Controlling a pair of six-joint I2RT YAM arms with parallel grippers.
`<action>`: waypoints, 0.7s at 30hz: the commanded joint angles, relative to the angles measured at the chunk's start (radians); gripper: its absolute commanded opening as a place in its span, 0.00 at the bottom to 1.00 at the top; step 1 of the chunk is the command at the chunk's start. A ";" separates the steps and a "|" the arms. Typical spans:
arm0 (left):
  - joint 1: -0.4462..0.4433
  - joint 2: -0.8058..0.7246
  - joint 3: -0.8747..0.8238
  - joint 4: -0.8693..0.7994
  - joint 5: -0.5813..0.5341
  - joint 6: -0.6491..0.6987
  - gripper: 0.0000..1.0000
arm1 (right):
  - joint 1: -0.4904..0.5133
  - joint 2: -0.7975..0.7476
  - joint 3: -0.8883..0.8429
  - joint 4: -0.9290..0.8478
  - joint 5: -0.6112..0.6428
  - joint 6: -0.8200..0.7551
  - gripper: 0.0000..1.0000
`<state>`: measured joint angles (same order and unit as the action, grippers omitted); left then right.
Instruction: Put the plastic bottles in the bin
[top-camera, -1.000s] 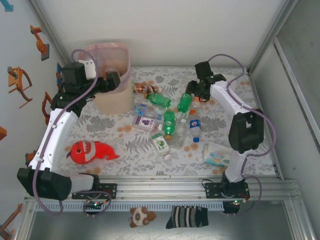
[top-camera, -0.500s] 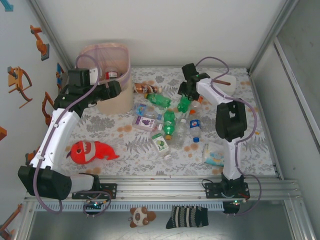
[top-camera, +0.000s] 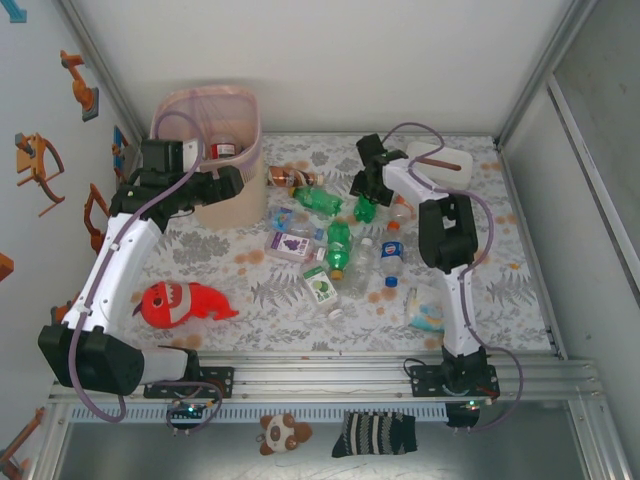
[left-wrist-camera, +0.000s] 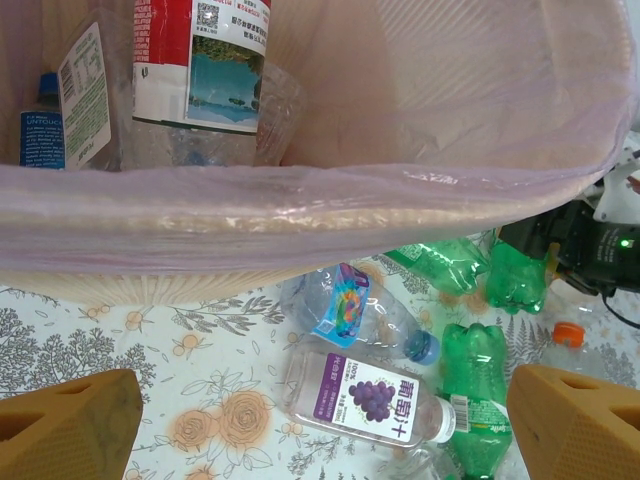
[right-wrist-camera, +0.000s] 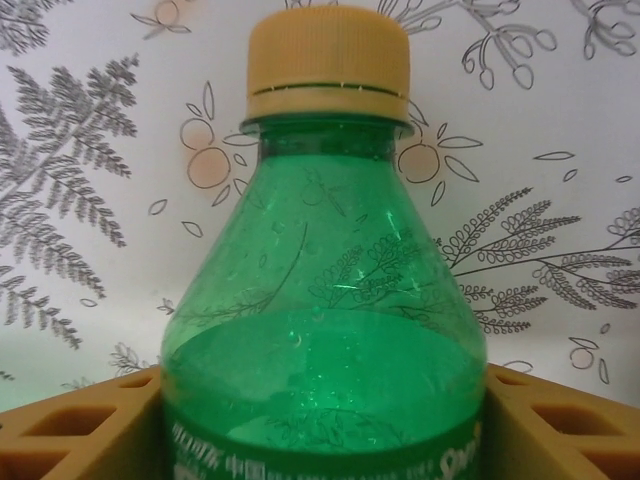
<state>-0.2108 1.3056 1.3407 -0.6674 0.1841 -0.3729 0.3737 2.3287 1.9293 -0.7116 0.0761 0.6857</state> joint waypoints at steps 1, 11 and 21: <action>0.001 -0.014 0.011 -0.020 0.022 0.009 0.94 | 0.007 0.012 0.036 -0.025 0.014 0.026 0.67; 0.001 -0.019 -0.009 0.015 0.097 0.002 0.92 | 0.017 -0.112 -0.019 0.002 0.059 -0.005 0.62; 0.001 -0.069 -0.110 0.250 0.288 -0.033 0.89 | 0.028 -0.374 -0.190 0.137 -0.007 -0.104 0.60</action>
<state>-0.2104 1.2720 1.2587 -0.5411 0.3534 -0.3809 0.3889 2.0407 1.7714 -0.6338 0.0856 0.6331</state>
